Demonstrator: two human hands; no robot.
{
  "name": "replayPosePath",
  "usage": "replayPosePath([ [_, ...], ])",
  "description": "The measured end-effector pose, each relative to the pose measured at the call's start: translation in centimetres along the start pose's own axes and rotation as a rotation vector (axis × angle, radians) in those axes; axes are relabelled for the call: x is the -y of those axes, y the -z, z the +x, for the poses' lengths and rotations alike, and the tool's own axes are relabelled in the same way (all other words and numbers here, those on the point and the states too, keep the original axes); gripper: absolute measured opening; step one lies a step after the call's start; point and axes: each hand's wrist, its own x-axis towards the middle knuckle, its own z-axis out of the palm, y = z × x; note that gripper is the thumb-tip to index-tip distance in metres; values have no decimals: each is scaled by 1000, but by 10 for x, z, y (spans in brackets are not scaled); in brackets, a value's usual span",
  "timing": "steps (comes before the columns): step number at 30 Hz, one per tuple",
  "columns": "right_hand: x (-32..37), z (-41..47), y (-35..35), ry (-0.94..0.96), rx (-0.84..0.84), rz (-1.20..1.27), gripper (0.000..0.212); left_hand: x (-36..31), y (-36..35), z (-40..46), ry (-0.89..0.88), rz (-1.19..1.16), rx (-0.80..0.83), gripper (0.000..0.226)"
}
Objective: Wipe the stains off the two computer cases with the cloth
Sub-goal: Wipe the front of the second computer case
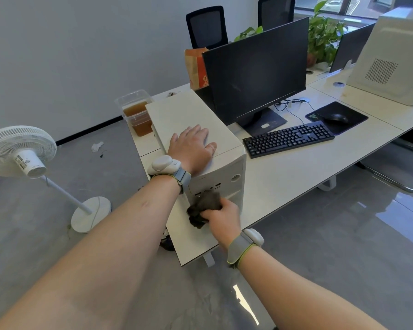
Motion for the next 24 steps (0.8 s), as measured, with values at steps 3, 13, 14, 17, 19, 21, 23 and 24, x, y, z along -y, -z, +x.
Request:
replayPosePath([
  [3,11,0,-1,-27,-256,285,23,0,0,0,0,-1,0,52],
  [13,25,-3,-14,124,-160,226,22,2,-3,2,2,-7,8,54],
  [14,24,-2,-12,101,-142,198,23,0,-3,2,-2,-7,7,54],
  [17,19,2,-6,-136,-109,313,23,0,-1,1,-1,-5,8,54],
  [19,26,7,4,-148,-188,347,20,2,-1,1,0,-10,5,54],
  [21,39,18,15,-42,-314,366,19,2,-2,2,0,-13,11,55],
  [23,54,32,26,65,-430,408,19,2,-2,2,-1,-7,13,55],
  [24,58,36,29,96,-460,403,18,2,-2,2,-3,-5,10,56],
])
